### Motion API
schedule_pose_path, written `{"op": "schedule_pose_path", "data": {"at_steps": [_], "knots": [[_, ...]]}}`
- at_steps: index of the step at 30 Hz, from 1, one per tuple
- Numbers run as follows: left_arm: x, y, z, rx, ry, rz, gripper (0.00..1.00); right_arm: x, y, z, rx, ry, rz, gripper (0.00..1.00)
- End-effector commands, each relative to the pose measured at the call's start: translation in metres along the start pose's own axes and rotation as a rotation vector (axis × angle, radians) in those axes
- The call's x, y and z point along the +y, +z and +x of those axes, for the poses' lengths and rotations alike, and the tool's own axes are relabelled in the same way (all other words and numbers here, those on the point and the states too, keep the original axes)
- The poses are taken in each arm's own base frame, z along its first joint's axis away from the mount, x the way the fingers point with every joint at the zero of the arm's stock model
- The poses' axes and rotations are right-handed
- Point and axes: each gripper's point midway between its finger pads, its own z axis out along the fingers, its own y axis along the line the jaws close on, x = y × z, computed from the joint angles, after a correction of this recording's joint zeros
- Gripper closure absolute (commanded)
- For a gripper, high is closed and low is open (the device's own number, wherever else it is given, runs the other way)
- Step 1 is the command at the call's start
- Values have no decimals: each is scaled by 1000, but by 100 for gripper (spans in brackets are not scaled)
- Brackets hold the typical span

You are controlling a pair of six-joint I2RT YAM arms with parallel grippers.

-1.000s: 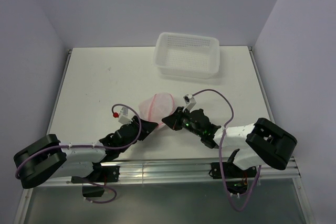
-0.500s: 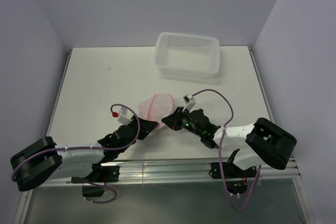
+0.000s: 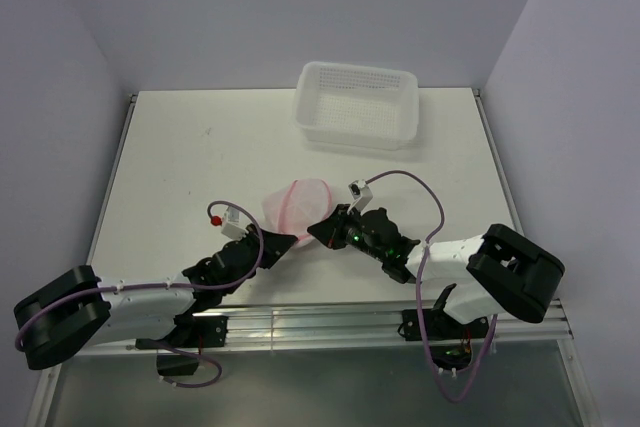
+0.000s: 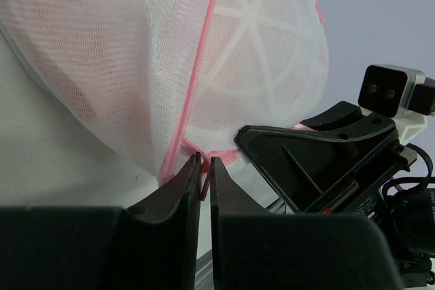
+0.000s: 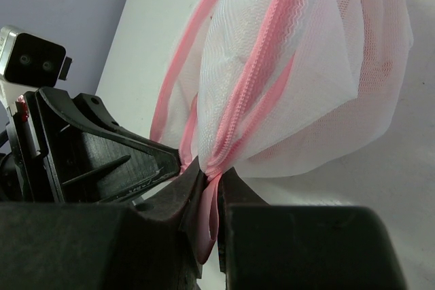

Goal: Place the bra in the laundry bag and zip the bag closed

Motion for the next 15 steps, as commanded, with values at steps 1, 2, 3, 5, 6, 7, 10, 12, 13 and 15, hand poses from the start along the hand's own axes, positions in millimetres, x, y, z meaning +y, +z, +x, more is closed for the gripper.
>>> {"op": "schedule_pose_path", "data": {"at_steps": [1,2,3,5,6,7,10,12,13,15], "knots": [[-6,0,-2,-16,-5,14,90,7,2,-5,-25,-9,-23,100],[-7,1,-2,-16,-1,13,91,7,2,-5,-26,-9,-22,100],[-6,1,-2,-15,1,9,93,7,2,-5,-25,-11,-21,100],[-8,2,-2,-16,14,5,100,7,2,-6,-23,-10,-19,100],[-10,2,-3,-19,17,9,100,7,2,-6,-22,-13,-20,100],[-12,2,-4,-19,32,10,100,7,2,-8,-25,-13,-19,100],[-16,1,-5,-22,56,14,100,5,1,-10,-29,-12,-11,100],[-19,-1,-6,-20,60,27,100,3,1,-12,-27,-13,-4,100],[-21,-2,-6,-20,71,33,100,5,1,-13,-24,-11,-12,100],[-20,-2,-6,-14,97,24,100,1,0,-16,-20,-13,-7,100]]}}
